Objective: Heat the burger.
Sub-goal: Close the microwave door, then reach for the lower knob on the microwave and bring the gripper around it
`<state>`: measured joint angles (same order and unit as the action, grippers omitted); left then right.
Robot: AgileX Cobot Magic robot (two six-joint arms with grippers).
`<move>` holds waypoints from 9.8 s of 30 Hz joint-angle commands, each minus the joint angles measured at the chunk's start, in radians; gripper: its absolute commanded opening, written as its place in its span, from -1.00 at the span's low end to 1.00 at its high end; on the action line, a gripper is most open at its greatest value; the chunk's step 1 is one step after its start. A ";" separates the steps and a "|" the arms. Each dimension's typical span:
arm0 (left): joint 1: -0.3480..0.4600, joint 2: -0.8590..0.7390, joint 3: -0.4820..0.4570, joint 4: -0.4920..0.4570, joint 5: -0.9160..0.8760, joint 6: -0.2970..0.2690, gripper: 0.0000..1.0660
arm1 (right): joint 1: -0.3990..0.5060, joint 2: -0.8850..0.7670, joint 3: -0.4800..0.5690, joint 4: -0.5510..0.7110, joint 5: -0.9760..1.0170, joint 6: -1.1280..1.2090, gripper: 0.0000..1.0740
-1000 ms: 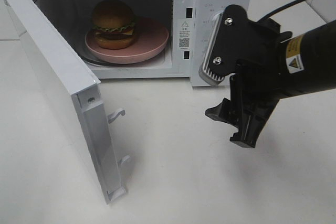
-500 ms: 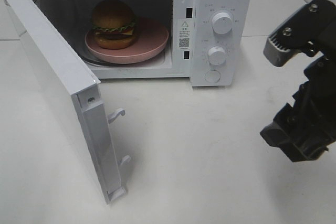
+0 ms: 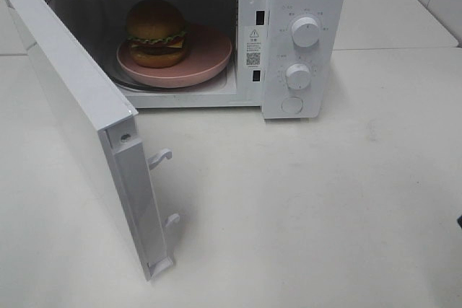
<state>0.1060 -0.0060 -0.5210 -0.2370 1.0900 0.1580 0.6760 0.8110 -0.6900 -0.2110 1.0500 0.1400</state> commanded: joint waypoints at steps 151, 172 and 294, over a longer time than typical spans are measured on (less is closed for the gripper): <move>0.003 0.577 0.255 -0.108 -1.168 0.164 -1.00 | -0.558 -0.846 0.188 0.142 -0.056 -0.057 0.40; 0.003 1.022 0.295 0.681 -1.705 -0.428 -1.00 | -0.558 -0.846 0.188 0.142 -0.056 -0.057 0.40; -0.890 1.711 -0.472 -0.280 -0.846 0.206 0.88 | -0.558 -0.846 0.188 0.143 -0.056 -0.057 0.40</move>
<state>-0.7900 1.7290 -0.9970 -0.5580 0.1760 0.3560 0.1240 -0.0050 -0.5070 -0.0700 1.0060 0.0950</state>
